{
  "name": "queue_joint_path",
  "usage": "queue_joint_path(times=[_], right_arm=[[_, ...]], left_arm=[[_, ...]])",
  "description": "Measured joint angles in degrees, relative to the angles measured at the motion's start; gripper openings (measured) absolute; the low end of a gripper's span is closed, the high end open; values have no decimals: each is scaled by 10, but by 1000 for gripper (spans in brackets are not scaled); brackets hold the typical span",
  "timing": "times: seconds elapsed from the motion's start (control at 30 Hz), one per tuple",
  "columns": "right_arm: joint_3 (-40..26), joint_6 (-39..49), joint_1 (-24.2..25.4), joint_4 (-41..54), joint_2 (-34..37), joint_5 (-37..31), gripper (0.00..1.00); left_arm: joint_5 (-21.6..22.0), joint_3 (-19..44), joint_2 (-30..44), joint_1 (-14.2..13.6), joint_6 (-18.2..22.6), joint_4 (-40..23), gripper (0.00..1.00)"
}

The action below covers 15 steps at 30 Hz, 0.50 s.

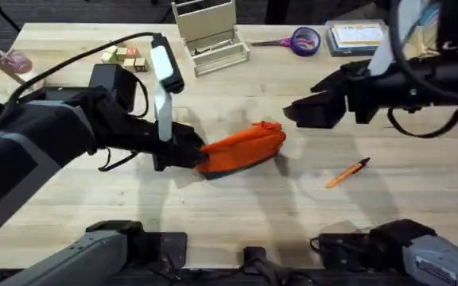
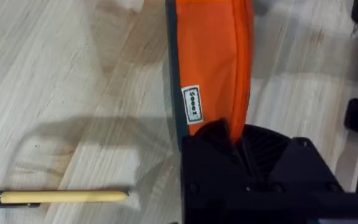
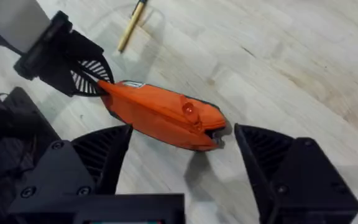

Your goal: Unzip the bag, pick up the pens from the table one at a time and place them inside, then zip the bag closed.

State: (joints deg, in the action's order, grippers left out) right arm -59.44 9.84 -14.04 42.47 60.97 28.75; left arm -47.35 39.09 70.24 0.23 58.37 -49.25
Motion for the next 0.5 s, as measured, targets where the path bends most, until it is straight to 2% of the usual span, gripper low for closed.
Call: queue_joint_path(times=[0.5], right_arm=[[0, 7, 0, -2, 40, 0, 996]], left_arm=[[0, 0, 0, 0, 0, 0, 43]])
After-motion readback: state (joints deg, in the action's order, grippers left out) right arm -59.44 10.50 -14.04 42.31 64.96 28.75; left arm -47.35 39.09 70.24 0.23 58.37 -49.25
